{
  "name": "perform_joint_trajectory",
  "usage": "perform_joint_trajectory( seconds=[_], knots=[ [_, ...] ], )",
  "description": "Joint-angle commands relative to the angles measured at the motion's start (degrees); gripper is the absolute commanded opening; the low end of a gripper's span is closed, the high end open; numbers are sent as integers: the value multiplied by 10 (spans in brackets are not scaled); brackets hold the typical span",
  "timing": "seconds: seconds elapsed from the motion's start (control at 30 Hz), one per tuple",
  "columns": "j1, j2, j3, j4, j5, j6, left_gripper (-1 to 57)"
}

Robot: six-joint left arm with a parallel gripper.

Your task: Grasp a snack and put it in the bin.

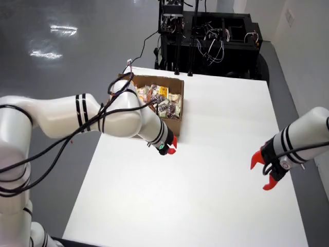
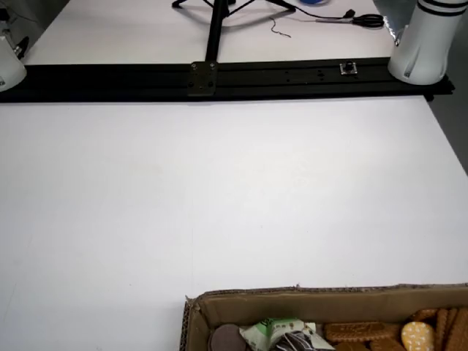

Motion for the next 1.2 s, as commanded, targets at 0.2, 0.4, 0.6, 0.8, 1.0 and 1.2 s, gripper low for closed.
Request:
perform_joint_trajectory(
  seconds=[0.2,0.4,0.6,0.8,1.0,1.2],
  knots=[
    [-12,-1,-11,-2,10,-37,20],
    [-22,1,-19,-4,11,-40,32],
    [-24,2,-24,-5,24,-23,35],
    [-20,3,-25,-5,51,1,37],
    [-12,3,-25,-5,60,14,38],
    [-6,3,-25,-5,63,18,38]
  ],
)
